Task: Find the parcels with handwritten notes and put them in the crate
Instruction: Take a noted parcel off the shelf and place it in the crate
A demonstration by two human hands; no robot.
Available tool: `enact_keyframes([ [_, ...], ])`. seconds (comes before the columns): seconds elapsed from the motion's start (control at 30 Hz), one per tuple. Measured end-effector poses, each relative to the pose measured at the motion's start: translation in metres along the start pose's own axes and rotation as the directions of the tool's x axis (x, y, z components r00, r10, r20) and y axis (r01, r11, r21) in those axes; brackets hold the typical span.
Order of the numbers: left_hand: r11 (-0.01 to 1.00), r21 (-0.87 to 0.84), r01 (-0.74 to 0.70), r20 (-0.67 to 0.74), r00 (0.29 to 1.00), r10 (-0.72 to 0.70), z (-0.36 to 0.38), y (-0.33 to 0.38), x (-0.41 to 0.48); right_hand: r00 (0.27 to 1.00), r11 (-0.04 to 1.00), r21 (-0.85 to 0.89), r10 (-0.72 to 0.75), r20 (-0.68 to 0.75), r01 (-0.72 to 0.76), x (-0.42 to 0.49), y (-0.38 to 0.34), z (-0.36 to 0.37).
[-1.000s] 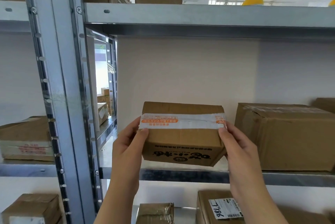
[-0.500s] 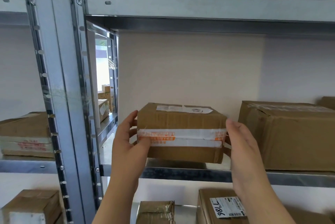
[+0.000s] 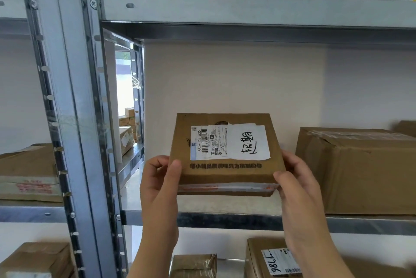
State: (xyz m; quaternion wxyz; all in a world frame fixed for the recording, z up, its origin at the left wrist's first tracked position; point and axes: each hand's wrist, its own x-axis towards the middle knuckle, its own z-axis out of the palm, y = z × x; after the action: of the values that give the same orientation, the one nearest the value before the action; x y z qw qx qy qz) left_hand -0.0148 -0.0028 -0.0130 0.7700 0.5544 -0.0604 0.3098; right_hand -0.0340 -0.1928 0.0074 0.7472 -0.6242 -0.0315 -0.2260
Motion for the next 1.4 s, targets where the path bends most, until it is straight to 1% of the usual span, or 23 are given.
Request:
enact_keyframes([
  [0.13, 1.000, -0.005, -0.018, 0.004, 1.000, 0.018, 0.002, -0.006, 0.000, 1.000, 1.000, 0.020, -0.011, 0.002, 0.011, -0.001, 0.003, 0.001],
  [0.27, 1.000, -0.011, 0.001, -0.023, 1.000, -0.002, 0.006, -0.012, -0.005, 1.000, 0.999, 0.036, 0.024, -0.019, -0.023, -0.001, 0.001, 0.005],
  [0.4, 0.994, -0.104, -0.029, -0.050, 0.998, 0.024, 0.004, -0.012, -0.004, 0.996, 0.996, 0.004, 0.089, -0.017, -0.089, -0.001, -0.001, 0.004],
  [0.47, 0.986, -0.154, -0.058, -0.045, 0.998, 0.051, 0.001, -0.009, 0.003, 0.994, 0.994, -0.013, 0.111, 0.020, -0.110, 0.001, -0.003, 0.001],
  [0.57, 0.981, -0.173, -0.089, -0.006, 0.996, 0.089, -0.005, -0.006, 0.018, 0.987, 0.991, -0.012, 0.132, 0.095, -0.132, 0.006, -0.007, -0.005],
  [0.67, 0.982, -0.161, -0.103, 0.090, 0.989, 0.119, -0.008, -0.001, 0.033, 0.970, 0.989, 0.016, 0.141, 0.196, -0.147, 0.006, -0.012, -0.007],
  [0.73, 0.981, -0.160, -0.106, 0.145, 0.981, 0.130, -0.009, 0.003, 0.041, 0.964, 0.988, 0.014, 0.149, 0.219, -0.156, 0.004, -0.013, -0.008],
  [0.83, 0.976, -0.200, -0.090, 0.176, 0.976, 0.126, -0.007, 0.006, 0.047, 0.963, 0.983, 0.040, 0.168, 0.212, -0.180, 0.002, -0.012, -0.009],
  [0.9, 0.971, -0.223, -0.083, 0.142, 0.983, 0.117, -0.002, 0.006, 0.044, 0.959, 0.977, 0.066, 0.187, 0.213, -0.205, -0.001, -0.011, -0.008],
  [0.97, 0.977, -0.197, -0.081, 0.069, 0.993, 0.096, 0.007, 0.004, 0.037, 0.963, 0.973, 0.095, 0.189, 0.194, -0.210, -0.005, -0.009, -0.006],
  [1.03, 0.990, -0.133, -0.050, 0.052, 0.997, 0.057, 0.017, 0.003, 0.027, 0.974, 0.972, 0.129, 0.179, 0.137, -0.196, -0.009, -0.006, -0.003],
  [1.1, 0.997, -0.076, 0.009, 0.114, 0.994, 0.000, 0.024, -0.001, 0.015, 0.982, 0.963, 0.194, 0.175, 0.071, -0.186, -0.014, -0.005, 0.003],
  [1.17, 0.996, -0.061, 0.063, 0.195, 0.980, -0.050, 0.031, 0.001, -0.003, 0.984, 0.950, 0.258, 0.178, 0.010, -0.175, -0.018, -0.005, 0.010],
  [1.2, 0.996, -0.062, 0.065, 0.243, 0.969, -0.048, 0.033, 0.001, -0.011, 0.984, 0.950, 0.263, 0.176, -0.010, -0.167, -0.020, -0.006, 0.014],
  [1.27, 0.998, -0.059, 0.027, 0.336, 0.942, -0.005, 0.036, 0.000, -0.026, 0.985, 0.958, 0.237, 0.174, -0.022, -0.164, -0.024, -0.006, 0.018],
  [1.33, 0.998, -0.059, 0.010, 0.362, 0.932, 0.012, 0.034, 0.000, -0.030, 0.983, 0.964, 0.200, 0.182, -0.017, -0.175, -0.027, -0.005, 0.017],
  [1.4, 0.998, -0.055, 0.044, 0.364, 0.931, -0.021, 0.027, 0.001, -0.027, 0.979, 0.964, 0.177, 0.203, -0.006, -0.198, -0.028, -0.004, 0.011],
])
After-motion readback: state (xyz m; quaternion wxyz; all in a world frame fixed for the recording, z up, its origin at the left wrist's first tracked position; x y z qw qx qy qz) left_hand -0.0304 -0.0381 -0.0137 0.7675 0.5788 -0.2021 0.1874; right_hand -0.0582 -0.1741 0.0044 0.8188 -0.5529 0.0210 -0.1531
